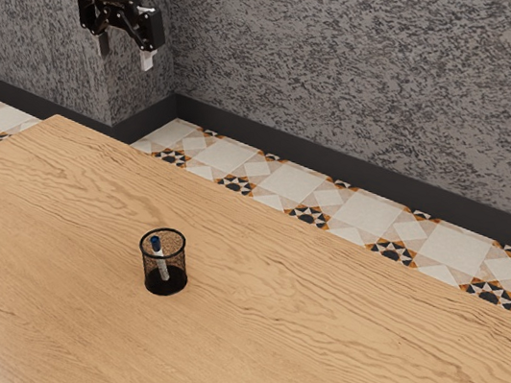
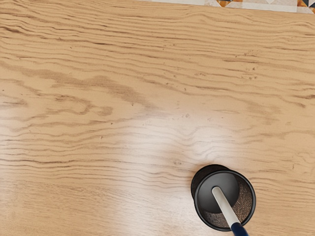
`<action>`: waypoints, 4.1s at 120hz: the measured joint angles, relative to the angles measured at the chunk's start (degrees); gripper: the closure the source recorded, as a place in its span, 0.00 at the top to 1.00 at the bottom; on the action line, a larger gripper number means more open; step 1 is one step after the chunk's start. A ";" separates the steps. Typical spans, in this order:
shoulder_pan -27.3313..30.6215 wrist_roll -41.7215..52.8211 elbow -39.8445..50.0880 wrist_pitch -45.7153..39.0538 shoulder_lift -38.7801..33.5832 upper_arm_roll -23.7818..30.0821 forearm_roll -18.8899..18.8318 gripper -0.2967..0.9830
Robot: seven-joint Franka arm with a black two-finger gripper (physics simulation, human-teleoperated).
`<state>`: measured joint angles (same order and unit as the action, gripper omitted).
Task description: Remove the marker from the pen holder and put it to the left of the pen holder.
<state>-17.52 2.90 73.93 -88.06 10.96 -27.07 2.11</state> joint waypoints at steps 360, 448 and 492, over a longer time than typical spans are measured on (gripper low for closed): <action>-2.79 -26.44 37.45 -23.27 2.87 7.03 9.00 0.34; -2.61 -27.11 31.32 -18.39 -0.01 6.55 3.52 0.16; -0.98 -33.91 30.99 6.66 -8.34 1.56 -8.18 0.16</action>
<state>-18.50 -31.01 104.92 -81.40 2.62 -25.51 -6.07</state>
